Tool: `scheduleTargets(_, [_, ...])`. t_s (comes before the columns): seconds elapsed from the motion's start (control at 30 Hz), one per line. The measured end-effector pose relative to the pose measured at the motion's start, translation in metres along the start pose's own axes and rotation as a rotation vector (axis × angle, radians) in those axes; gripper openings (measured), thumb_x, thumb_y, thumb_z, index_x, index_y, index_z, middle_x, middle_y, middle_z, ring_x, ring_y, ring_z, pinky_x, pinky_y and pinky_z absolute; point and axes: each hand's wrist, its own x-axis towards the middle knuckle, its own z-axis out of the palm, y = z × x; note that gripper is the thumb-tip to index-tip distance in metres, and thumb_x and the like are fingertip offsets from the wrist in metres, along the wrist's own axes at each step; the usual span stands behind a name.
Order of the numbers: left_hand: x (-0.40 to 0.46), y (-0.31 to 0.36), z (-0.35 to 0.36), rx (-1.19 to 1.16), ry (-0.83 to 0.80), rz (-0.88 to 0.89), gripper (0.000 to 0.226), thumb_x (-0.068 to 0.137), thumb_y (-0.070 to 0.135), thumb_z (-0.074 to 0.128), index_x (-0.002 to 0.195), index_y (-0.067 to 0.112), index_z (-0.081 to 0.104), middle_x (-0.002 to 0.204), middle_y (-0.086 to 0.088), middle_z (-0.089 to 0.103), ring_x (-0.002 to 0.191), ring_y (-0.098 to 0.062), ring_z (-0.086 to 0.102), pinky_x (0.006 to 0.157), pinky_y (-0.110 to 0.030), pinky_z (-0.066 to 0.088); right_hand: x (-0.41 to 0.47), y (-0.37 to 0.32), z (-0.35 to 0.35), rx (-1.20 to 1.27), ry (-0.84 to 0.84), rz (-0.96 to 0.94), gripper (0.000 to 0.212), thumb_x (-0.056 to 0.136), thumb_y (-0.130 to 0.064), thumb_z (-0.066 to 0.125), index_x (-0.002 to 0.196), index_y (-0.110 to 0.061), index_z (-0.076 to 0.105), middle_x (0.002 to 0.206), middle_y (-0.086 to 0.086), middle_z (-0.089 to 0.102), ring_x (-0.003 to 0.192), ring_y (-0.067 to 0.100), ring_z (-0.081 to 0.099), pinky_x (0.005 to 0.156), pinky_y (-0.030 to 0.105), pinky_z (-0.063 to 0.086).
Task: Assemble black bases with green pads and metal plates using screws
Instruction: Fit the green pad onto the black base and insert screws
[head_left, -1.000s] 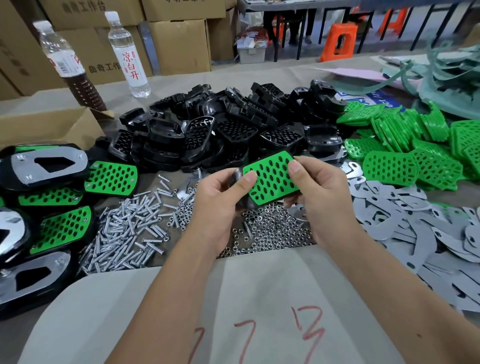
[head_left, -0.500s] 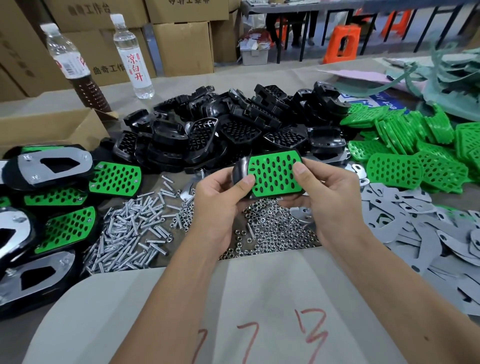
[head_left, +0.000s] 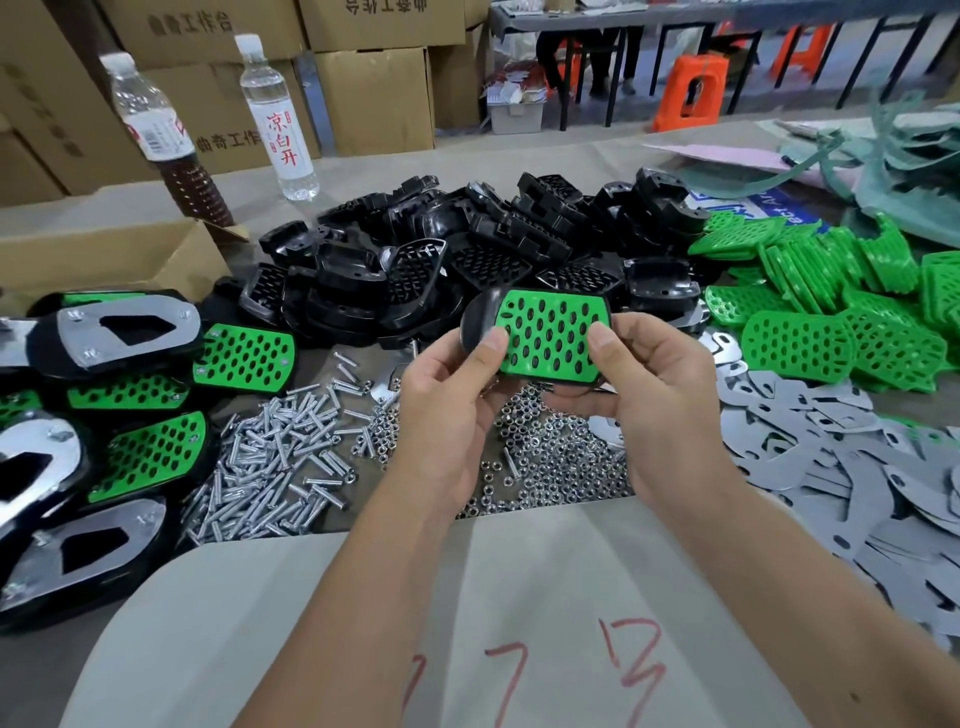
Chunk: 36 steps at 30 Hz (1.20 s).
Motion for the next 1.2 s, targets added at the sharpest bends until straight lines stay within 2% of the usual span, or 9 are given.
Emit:
scheduleTargets(0.27, [0.012, 0.035, -0.026, -0.043, 0.247, 0.162, 0.021, 0.085, 0.004, 0.076, 0.103, 0.007, 0.068, 0.102, -0.010, 0.078, 0.093, -0.024, 0.077, 0.073, -0.033, 0.061, -0.004, 0.005, 0.030, -0.453, -0.190, -0.105, 0.006, 0.101, -0.017, 0.066, 0.103, -0.016, 0.071, 0.087, -0.001, 0.071, 0.067, 0.013, 0.068, 0.062, 0.036, 0.062])
scheduleTargets(0.33, [0.017, 0.053, -0.045, -0.121, 0.322, 0.203, 0.018, 0.088, -0.002, 0.072, 0.102, 0.009, 0.066, 0.101, -0.009, 0.078, 0.092, -0.024, 0.078, 0.073, -0.037, 0.062, -0.009, 0.006, 0.047, -0.779, -0.340, -0.331, 0.003, 0.094, -0.015, 0.073, 0.097, -0.015, 0.073, 0.088, -0.004, 0.070, 0.076, 0.009, 0.062, 0.073, 0.027, 0.052])
scheduleTargets(0.47, [0.019, 0.076, -0.074, -0.211, 0.448, 0.298, 0.018, 0.093, -0.004, 0.067, 0.102, 0.012, 0.065, 0.098, -0.007, 0.078, 0.089, -0.021, 0.077, 0.076, -0.040, 0.063, -0.018, 0.010, 0.101, -1.097, -0.690, -0.513, 0.018, 0.097, -0.027, 0.066, 0.108, -0.013, 0.069, 0.107, 0.006, 0.062, 0.104, 0.029, 0.059, 0.090, 0.043, 0.049])
scheduleTargets(0.57, [0.018, 0.087, -0.089, -0.215, 0.490, 0.343, 0.016, 0.096, -0.004, 0.065, 0.097, 0.012, 0.064, 0.093, -0.007, 0.077, 0.087, -0.021, 0.075, 0.070, -0.035, 0.061, -0.024, 0.022, 0.142, -1.342, -0.730, -0.739, 0.032, 0.093, -0.039, 0.064, 0.116, -0.018, 0.065, 0.120, 0.005, 0.057, 0.116, 0.031, 0.046, 0.091, 0.046, 0.042])
scheduleTargets(0.67, [0.017, 0.090, -0.094, -0.086, 0.459, 0.356, 0.015, 0.096, -0.003, 0.065, 0.098, 0.012, 0.064, 0.100, -0.009, 0.073, 0.093, -0.022, 0.073, 0.073, -0.035, 0.061, -0.016, 0.030, 0.164, -1.502, -0.829, -0.661, 0.044, 0.097, -0.044, 0.056, 0.135, -0.023, 0.054, 0.135, 0.003, 0.050, 0.127, 0.030, 0.038, 0.095, 0.051, 0.032])
scheduleTargets(0.8, [0.016, 0.085, -0.086, -0.096, 0.390, 0.353, 0.018, 0.096, -0.007, 0.063, 0.098, 0.010, 0.067, 0.091, -0.005, 0.076, 0.085, -0.018, 0.075, 0.068, -0.034, 0.061, 0.001, 0.030, 0.167, -1.578, -0.932, -0.530, 0.042, 0.098, -0.020, 0.053, 0.140, -0.019, 0.047, 0.137, 0.004, 0.052, 0.129, 0.030, 0.048, 0.103, 0.053, 0.033])
scheduleTargets(0.97, [0.015, 0.087, -0.089, -0.335, 0.348, 0.290, 0.017, 0.097, 0.001, 0.060, 0.103, 0.009, 0.074, 0.102, -0.008, 0.078, 0.097, -0.023, 0.076, 0.077, -0.038, 0.062, -0.001, 0.027, 0.157, -1.529, -0.898, -0.678, 0.023, 0.094, -0.009, 0.048, 0.116, -0.015, 0.053, 0.106, 0.004, 0.067, 0.097, 0.031, 0.067, 0.075, 0.039, 0.028])
scheduleTargets(1.07, [0.011, 0.089, -0.091, -0.496, 0.299, 0.250, 0.027, 0.098, 0.008, 0.059, 0.089, 0.010, 0.084, 0.107, -0.011, 0.079, 0.101, -0.026, 0.077, 0.076, -0.036, 0.062, 0.001, 0.023, 0.150, -1.346, -0.852, -0.559, 0.006, 0.103, -0.015, 0.045, 0.107, -0.019, 0.048, 0.103, 0.005, 0.065, 0.093, 0.034, 0.066, 0.071, 0.040, 0.042])
scheduleTargets(1.2, [0.012, 0.086, -0.085, -0.485, 0.310, 0.187, 0.017, 0.097, 0.014, 0.061, 0.105, 0.010, 0.076, 0.109, -0.009, 0.077, 0.103, -0.026, 0.073, 0.071, -0.033, 0.060, 0.012, 0.014, 0.131, -0.945, -0.603, -0.322, 0.019, 0.107, -0.027, 0.052, 0.092, -0.015, 0.052, 0.072, -0.001, 0.058, 0.063, 0.024, 0.055, 0.058, 0.036, 0.042])
